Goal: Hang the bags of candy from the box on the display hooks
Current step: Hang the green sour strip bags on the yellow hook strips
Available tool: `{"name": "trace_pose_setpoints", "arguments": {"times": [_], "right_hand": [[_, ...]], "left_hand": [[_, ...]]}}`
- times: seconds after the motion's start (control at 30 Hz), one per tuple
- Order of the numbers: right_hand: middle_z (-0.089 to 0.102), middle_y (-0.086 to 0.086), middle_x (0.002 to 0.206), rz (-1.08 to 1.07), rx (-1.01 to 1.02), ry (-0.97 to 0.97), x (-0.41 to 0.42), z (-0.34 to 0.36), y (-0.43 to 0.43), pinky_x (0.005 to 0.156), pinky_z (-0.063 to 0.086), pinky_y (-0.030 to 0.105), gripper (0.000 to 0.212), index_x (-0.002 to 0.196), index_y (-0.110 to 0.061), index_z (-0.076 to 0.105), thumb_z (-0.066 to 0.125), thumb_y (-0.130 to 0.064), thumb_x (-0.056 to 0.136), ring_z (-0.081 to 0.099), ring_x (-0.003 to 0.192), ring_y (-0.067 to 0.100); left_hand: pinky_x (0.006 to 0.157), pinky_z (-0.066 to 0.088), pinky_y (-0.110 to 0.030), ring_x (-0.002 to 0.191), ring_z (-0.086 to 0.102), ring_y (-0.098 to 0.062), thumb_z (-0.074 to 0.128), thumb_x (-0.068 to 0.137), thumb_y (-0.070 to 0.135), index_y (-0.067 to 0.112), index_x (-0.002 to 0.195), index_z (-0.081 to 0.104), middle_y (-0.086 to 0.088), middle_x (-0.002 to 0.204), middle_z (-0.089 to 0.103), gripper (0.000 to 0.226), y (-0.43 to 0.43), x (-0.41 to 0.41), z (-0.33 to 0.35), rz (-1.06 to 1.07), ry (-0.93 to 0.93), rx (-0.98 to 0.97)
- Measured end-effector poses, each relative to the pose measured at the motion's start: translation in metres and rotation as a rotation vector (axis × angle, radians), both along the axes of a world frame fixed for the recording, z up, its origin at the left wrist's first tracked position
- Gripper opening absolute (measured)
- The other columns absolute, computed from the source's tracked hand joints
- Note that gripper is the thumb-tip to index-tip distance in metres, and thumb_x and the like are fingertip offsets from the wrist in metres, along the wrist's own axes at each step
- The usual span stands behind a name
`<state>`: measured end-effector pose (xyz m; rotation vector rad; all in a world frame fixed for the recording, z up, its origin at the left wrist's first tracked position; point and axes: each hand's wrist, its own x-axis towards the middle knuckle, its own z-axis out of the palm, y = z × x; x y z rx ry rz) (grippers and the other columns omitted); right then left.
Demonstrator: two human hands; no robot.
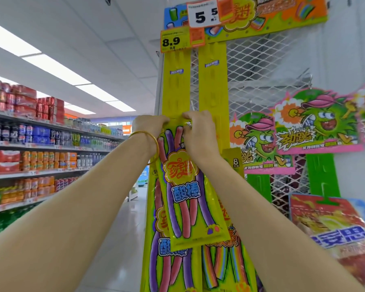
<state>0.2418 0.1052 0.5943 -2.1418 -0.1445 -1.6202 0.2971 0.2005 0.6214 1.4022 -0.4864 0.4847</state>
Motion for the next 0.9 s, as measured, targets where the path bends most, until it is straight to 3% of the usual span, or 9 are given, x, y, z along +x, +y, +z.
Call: {"name": "trace_pose_setpoints", "arguments": {"times": [0.07, 0.13, 0.27, 0.43, 0.53, 0.7, 0.8, 0.9], "right_hand": [[0.046, 0.011, 0.127, -0.023, -0.017, -0.007, 0.0, -0.001, 0.0, 0.078, 0.025, 0.01, 0.038, 0.129, -0.01, 0.054, 0.045, -0.001, 0.093, 0.048, 0.115, 0.021], [0.046, 0.01, 0.122, -0.034, -0.024, -0.009, 0.001, -0.002, 0.001, 0.075, 0.027, 0.011, 0.038, 0.126, -0.014, 0.057, 0.045, 0.0, 0.093, 0.051, 0.109, 0.021], [0.045, 0.01, 0.12, -0.06, -0.024, 0.011, -0.003, -0.003, 0.006, 0.08, 0.039, 0.024, 0.035, 0.127, -0.015, 0.056, 0.047, -0.005, 0.094, 0.051, 0.106, 0.023], [0.042, 0.011, 0.12, -0.134, -0.056, 0.077, -0.014, -0.003, 0.009, 0.074, 0.041, 0.031, 0.025, 0.116, -0.009, 0.059, 0.048, -0.017, 0.095, 0.052, 0.095, 0.025], [0.042, 0.011, 0.121, -0.141, -0.061, 0.1, -0.016, -0.004, 0.012, 0.074, 0.042, 0.031, 0.024, 0.115, -0.008, 0.058, 0.049, -0.015, 0.095, 0.054, 0.095, 0.026], [0.047, 0.014, 0.121, -0.071, -0.008, 0.113, -0.015, -0.005, 0.009, 0.081, 0.045, 0.034, 0.026, 0.116, -0.005, 0.058, 0.048, -0.002, 0.092, 0.055, 0.1, 0.029], [0.049, 0.013, 0.124, -0.058, -0.002, 0.124, -0.012, -0.008, 0.007, 0.077, 0.038, 0.024, 0.032, 0.12, -0.007, 0.057, 0.048, 0.001, 0.091, 0.055, 0.105, 0.027], [0.048, 0.011, 0.125, -0.034, 0.032, 0.135, -0.01, -0.013, 0.006, 0.072, 0.03, 0.018, 0.038, 0.126, -0.01, 0.052, 0.047, 0.002, 0.091, 0.053, 0.106, 0.024]], "left_hand": [[0.08, 0.055, -0.04, 0.078, 0.061, -0.029, 0.069, 0.078, 0.019, 0.011, 0.067, 0.055, -0.014, 0.083, 0.064, 0.019, 0.0, 0.001, 0.002, -0.051, 0.061, -0.05], [0.087, 0.052, -0.047, 0.083, 0.061, -0.03, 0.07, 0.075, 0.017, 0.01, 0.07, 0.058, -0.018, 0.092, 0.066, 0.015, 0.0, 0.001, 0.001, -0.09, 0.105, -0.083], [0.084, 0.052, -0.055, 0.087, 0.066, -0.036, 0.072, 0.066, 0.019, 0.01, 0.073, 0.059, -0.022, 0.099, 0.068, 0.017, -0.001, 0.006, 0.0, -0.119, 0.16, -0.128], [0.086, 0.053, -0.05, 0.096, 0.066, -0.032, 0.072, 0.047, 0.032, 0.012, 0.08, 0.06, -0.017, 0.101, 0.069, 0.04, -0.002, 0.01, -0.002, -0.153, 0.195, -0.101], [0.085, 0.053, -0.052, 0.087, 0.066, -0.031, 0.07, 0.046, 0.03, 0.013, 0.077, 0.058, -0.019, 0.102, 0.069, 0.038, -0.001, 0.013, -0.002, -0.158, 0.195, -0.094], [0.084, 0.052, -0.056, 0.091, 0.066, -0.035, 0.069, 0.035, 0.028, 0.011, 0.076, 0.059, -0.022, 0.103, 0.068, 0.046, 0.002, 0.019, -0.002, -0.156, 0.179, -0.067], [0.087, 0.051, -0.055, 0.084, 0.062, -0.031, 0.073, 0.048, 0.025, 0.01, 0.07, 0.059, -0.024, 0.099, 0.067, 0.03, 0.004, 0.013, -0.002, -0.128, 0.146, -0.038], [0.084, 0.049, -0.038, 0.087, 0.054, -0.026, 0.066, 0.077, 0.014, 0.007, 0.08, 0.061, -0.013, 0.089, 0.062, 0.009, 0.005, 0.004, -0.001, -0.092, 0.091, 0.031]]}}
